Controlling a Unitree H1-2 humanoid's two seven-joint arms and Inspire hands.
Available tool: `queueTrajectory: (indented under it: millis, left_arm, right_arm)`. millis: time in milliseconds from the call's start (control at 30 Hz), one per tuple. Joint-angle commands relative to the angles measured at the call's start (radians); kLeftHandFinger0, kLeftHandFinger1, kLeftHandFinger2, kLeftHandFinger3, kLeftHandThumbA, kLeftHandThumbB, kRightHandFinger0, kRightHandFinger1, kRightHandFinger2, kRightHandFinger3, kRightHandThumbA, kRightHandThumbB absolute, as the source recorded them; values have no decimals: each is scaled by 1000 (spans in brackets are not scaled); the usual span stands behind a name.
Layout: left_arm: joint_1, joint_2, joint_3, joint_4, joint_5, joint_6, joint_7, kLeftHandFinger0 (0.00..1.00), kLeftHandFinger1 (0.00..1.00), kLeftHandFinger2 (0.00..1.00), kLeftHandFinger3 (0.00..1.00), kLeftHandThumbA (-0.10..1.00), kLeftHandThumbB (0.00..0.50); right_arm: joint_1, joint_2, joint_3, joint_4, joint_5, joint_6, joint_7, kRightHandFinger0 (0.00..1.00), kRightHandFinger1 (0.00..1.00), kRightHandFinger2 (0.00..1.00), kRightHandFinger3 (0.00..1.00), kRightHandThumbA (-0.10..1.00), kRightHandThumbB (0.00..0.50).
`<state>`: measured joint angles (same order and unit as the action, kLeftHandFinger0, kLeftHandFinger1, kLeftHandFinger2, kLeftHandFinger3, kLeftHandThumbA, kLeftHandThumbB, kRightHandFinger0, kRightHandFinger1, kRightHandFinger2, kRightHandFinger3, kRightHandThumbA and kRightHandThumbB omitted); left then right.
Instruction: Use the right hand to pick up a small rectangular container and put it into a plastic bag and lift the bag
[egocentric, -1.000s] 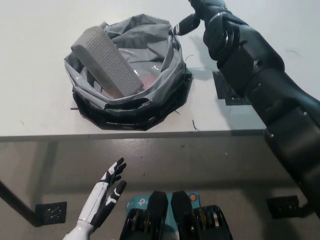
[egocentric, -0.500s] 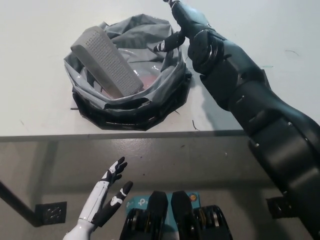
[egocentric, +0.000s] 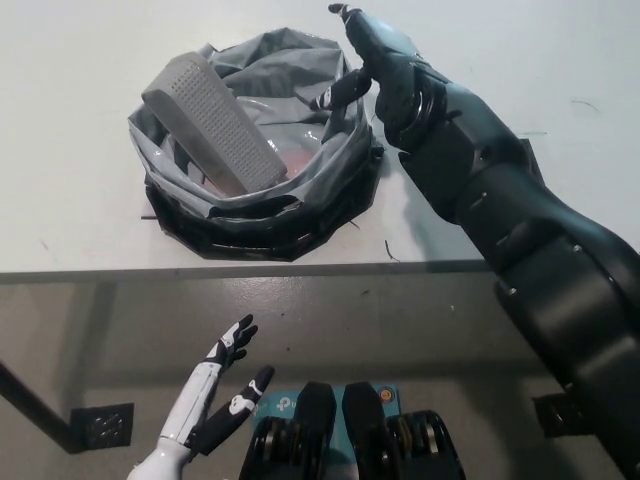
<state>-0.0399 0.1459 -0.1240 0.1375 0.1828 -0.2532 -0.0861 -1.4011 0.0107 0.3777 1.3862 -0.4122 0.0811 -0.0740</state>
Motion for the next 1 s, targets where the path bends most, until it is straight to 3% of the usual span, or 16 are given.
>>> queueTrajectory:
  millis: [0, 133, 200, 300, 500, 533, 567, 600, 633, 733, 833, 867, 900, 933, 967]
  left_arm:
    - [-25, 12, 0, -13, 8, -27, 1, 1000, 1000, 1000, 1000, 797, 220]
    - [-26, 13, -1, -13, 9, -23, -2, 1000, 1000, 1000, 1000, 800, 218]
    - [-25, 12, 0, -16, 4, -17, -5, 1000, 1000, 1000, 1000, 797, 218]
    - [-28, 12, 0, -20, 2, -9, -8, 1000, 1000, 1000, 1000, 803, 231]
    - [-33, 13, 0, -18, 0, -14, -9, 1000, 1000, 1000, 1000, 782, 214]
    - [-33, 13, 0, -18, 1, -14, -10, 1000, 1000, 1000, 1000, 780, 211]
    - [-34, 13, -1, -18, 5, -17, -8, 1000, 1000, 1000, 1000, 772, 202]
    - [-35, 13, -1, -18, 8, -18, -6, 1000, 1000, 1000, 1000, 772, 202]
    - [-37, 13, -1, -16, 10, -19, -5, 1000, 1000, 1000, 1000, 772, 204]
    - [-39, 14, -1, -16, 9, -19, -6, 1000, 1000, 1000, 1000, 767, 197]
    - [-41, 15, 0, -30, 5, 7, -14, 1000, 1000, 1000, 1000, 778, 224]
    - [-41, 15, -2, -34, 13, 12, -13, 1000, 1000, 1000, 1000, 790, 223]
    - [-40, 15, -2, -34, 15, 10, -12, 1000, 1000, 1000, 1000, 795, 227]
    - [-41, 15, -2, -31, 14, 3, -11, 1000, 1000, 1000, 1000, 795, 226]
    - [-41, 14, -2, -30, 14, 0, -11, 1000, 1000, 1000, 1000, 791, 223]
  right_arm:
    - [-23, -19, 14, 3, -18, 19, -15, 1000, 1000, 1000, 1000, 1000, 442]
    - [-11, -22, 1, 11, 0, 35, 1, 1000, 1000, 1000, 1000, 1000, 455]
    - [-7, -21, -3, 14, 4, 50, 11, 1000, 1000, 1000, 1000, 962, 419]
    - [-2, -21, -5, 19, 8, 60, 25, 1000, 1000, 1000, 1000, 1000, 418]
    - [8, -13, -48, 26, 45, 85, 50, 1000, 1000, 1000, 1000, 925, 421]
    - [8, -13, -50, 27, 46, 88, 56, 901, 1000, 1000, 1000, 921, 418]
    - [8, -10, -56, 28, 49, 104, 69, 709, 1000, 1000, 1000, 921, 416]
    - [9, -10, -58, 28, 49, 109, 72, 709, 1000, 1000, 1000, 921, 416]
    - [8, -9, -60, 28, 49, 116, 75, 595, 1000, 1000, 1000, 918, 436]
    - [6, -7, -63, 29, 47, 128, 78, 549, 1000, 1000, 1000, 917, 440]
    - [-1, -8, -56, 28, 37, 136, 86, 528, 947, 1000, 1000, 914, 392]
    - [-4, -9, -51, 27, 33, 134, 91, 494, 841, 1000, 1000, 908, 363]
    - [-6, -9, -53, 27, 34, 132, 87, 327, 550, 806, 1000, 850, 312]
    - [-8, -8, -67, 26, 47, 129, 68, 28, 124, 351, 877, 728, 300]
    - [-9, -7, -82, 24, 60, 126, 55, 6, 30, 253, 756, 667, 278]
